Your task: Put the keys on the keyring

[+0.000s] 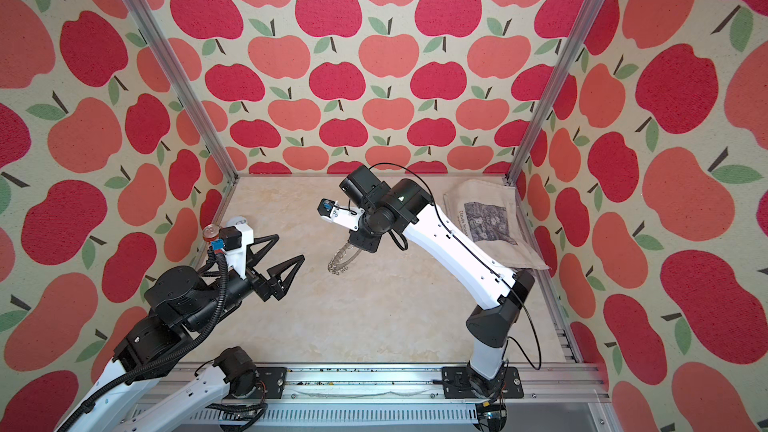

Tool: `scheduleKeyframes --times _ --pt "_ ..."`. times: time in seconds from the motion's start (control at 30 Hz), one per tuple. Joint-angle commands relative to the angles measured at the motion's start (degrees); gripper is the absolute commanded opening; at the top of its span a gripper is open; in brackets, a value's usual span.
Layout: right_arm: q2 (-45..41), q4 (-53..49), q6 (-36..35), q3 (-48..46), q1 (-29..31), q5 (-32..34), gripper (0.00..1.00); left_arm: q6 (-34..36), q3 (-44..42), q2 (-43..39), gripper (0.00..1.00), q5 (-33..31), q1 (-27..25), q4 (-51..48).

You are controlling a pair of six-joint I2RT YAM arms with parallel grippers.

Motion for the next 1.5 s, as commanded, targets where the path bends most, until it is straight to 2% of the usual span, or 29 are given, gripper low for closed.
scheduleKeyframes --times 0.0,0.27,0.37,0.6,0.83,1.13,1.33,1.4,1.47 --pt "4.06 4.0 2.76 1.14 -0.2 -6.06 0.0 -1.19 -0.22 -1.48 0.96 -2.39 -0.23 -3.64" --pt "16.35 1.17 5.1 12.87 -0.33 -13.57 0.0 -1.02 0.49 -2.47 0.97 -3.09 -0.23 -5.76" --pt "17.87 -0.92 6.19 11.86 -1.08 -14.22 0.0 -0.68 0.75 -2.54 0.97 -3.31 -0.31 -6.12" --pt "10.44 7.31 11.24 -9.1 -4.08 -18.52 0.0 -0.53 0.19 -2.18 0.97 -2.97 -0.27 -5.65" --pt "0.89 15.01 16.71 -29.83 -6.18 -19.48 0.0 -0.39 0.41 -1.49 0.97 -2.52 -0.23 -5.42" --pt "-5.32 20.43 23.41 -46.78 -7.22 -19.56 0.0 -0.54 0.51 -0.36 0.97 -1.42 -0.23 -4.7" --pt "-6.9 23.16 30.06 -54.95 -7.31 -15.69 0.0 -0.71 0.54 -0.06 0.97 -1.35 -0.3 -4.55" --pt "-7.49 23.06 32.04 -56.88 -7.41 -13.06 0.05 -0.71 0.54 0.1 0.97 -1.7 -0.31 -4.76" --pt "-8.2 22.95 34.03 -59.05 -7.49 -9.91 0.16 -0.78 0.72 0.46 0.97 -2.65 -0.31 -5.2"
